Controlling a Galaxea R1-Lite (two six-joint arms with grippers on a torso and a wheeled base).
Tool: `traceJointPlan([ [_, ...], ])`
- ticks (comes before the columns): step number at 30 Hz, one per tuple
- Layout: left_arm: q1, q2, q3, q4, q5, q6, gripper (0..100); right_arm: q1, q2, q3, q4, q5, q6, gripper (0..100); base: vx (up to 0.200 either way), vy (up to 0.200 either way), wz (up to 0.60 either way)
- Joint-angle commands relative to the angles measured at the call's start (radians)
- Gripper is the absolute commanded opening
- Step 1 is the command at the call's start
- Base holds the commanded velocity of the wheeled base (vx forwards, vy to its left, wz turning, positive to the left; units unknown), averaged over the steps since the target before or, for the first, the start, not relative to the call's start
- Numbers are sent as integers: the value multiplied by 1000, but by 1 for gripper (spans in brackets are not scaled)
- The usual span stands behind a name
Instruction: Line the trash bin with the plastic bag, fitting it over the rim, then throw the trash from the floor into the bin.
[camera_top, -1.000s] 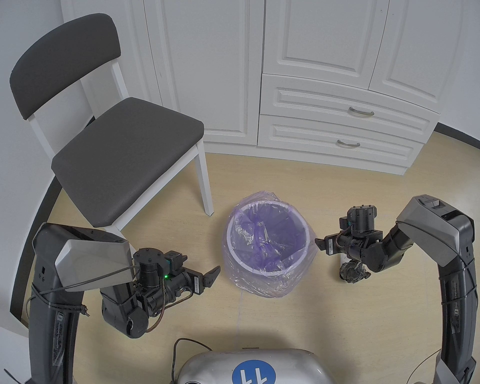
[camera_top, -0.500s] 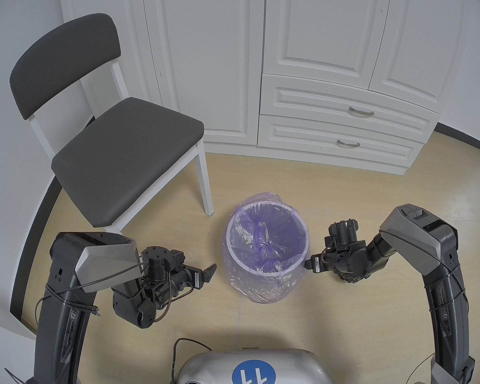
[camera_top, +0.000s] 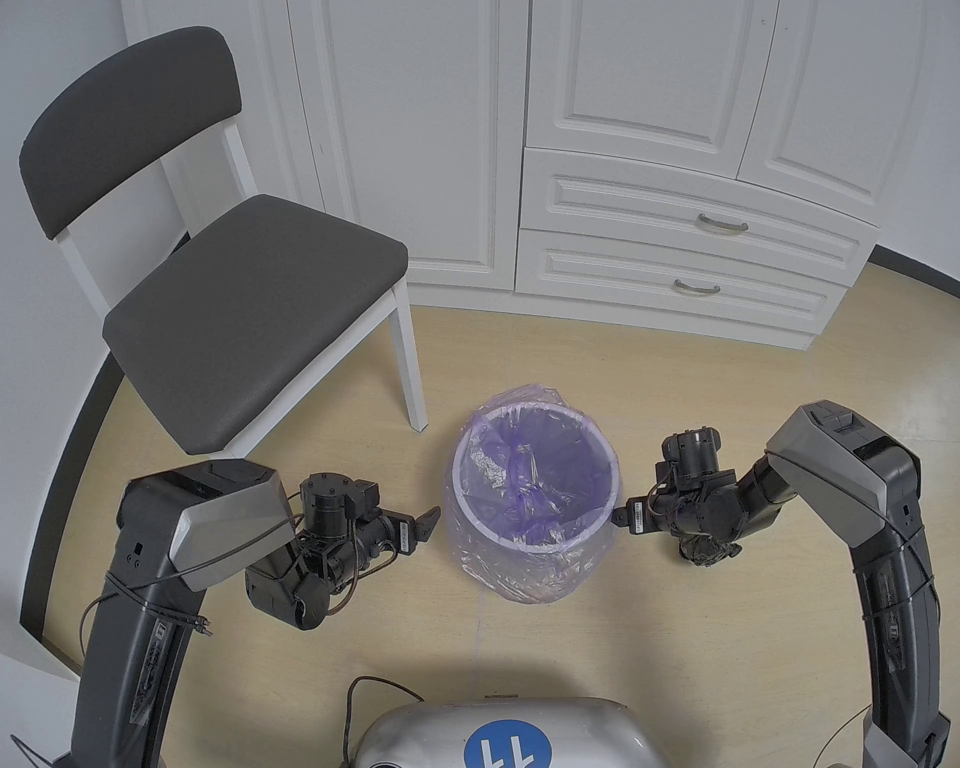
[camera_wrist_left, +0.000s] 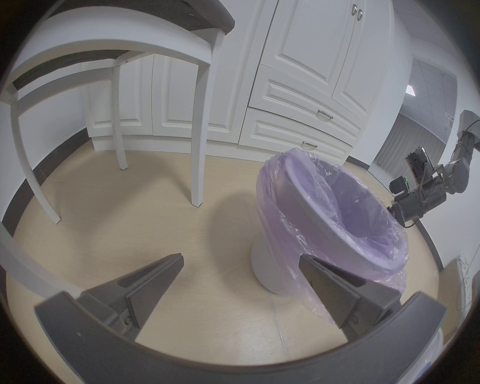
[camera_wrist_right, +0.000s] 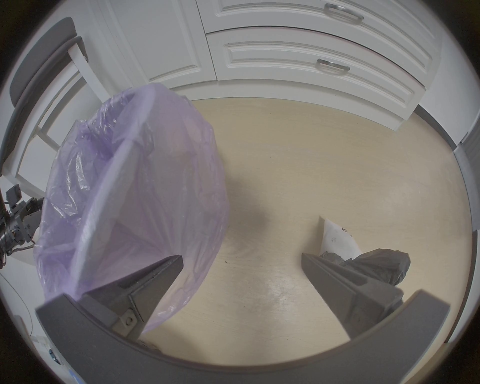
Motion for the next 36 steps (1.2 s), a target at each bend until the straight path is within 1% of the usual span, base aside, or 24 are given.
traceJointPlan([
  [1, -5, 41, -85, 34, -3, -2, 100, -10, -30, 9, -2, 0, -2, 100, 0, 0, 0],
  [5, -16, 74, -165, 70, -3, -7, 100, -13, -30, 9, -8, 0, -3, 100, 0, 0, 0],
  [8, -22, 76, -174, 79, -5, -11, 100, -14, -30, 9, -8, 0, -5, 100, 0, 0, 0],
  [12, -28, 96, -241, 159, -5, -14, 100, -14, -28, 9, -8, 0, -5, 100, 0, 0, 0],
  [13, -28, 96, -241, 159, -5, -14, 100, -14, -28, 9, -8, 0, -5, 100, 0, 0, 0],
  [14, -28, 103, -290, 214, -2, -14, 100, -14, -30, 9, -8, 0, -6, 100, 0, 0, 0],
  [15, -28, 105, -303, 234, -2, -14, 100, -14, -30, 9, -8, -2, -6, 100, 0, 0, 0],
  [18, -17, 123, -392, 364, 6, -13, 100, -19, -30, 9, -8, -2, -6, 100, 0, 0, 0],
  [19, -13, 133, -421, 395, 6, -8, 100, -19, -30, 9, -8, -2, -8, 100, 0, 0, 0],
  [20, -13, 133, -421, 395, 6, -8, 100, -19, -30, 9, -8, -2, -8, 100, 0, 0, 0],
  [21, 1, 159, -507, 493, 8, -8, 100, -20, -30, 9, -8, -2, -8, 100, 0, 0, 0],
  [22, 4, 169, -536, 519, 9, -7, 100, -20, -30, 9, -8, -2, -8, 100, 0, 0, 0],
  [25, 10, 228, -680, 640, 11, -5, 100, -22, -31, 9, -8, -3, -9, 100, 0, 0, 0],
  [26, 10, 234, -697, 654, 12, -5, 100, -22, -31, 9, -8, -2, -9, 100, 0, 0, 0],
  [27, 10, 274, -792, 720, 14, -4, 100, -22, -31, 11, -8, -2, -15, 100, 0, 0, 0],
  [29, 10, 326, -879, 786, 17, -2, 100, -25, -30, 14, -8, -2, -23, 100, 0, 0, 0],
  [30, 10, 326, -879, 786, 17, -2, 100, -25, -30, 14, -8, -2, -23, 100, 0, 0, 0],
  [31, 15, 346, -879, 830, 9, 21, 100, -28, -31, 19, -8, -2, -29, 100, 0, 0, 0],
  [33, 17, 343, -879, 873, 0, 36, 100, -28, -31, 19, -8, -2, -31, 100, 0, 0, 0],
  [36, 17, 341, -879, 886, -11, 39, 100, -28, -30, 17, -8, -2, -31, 100, 0, 0, 0],
])
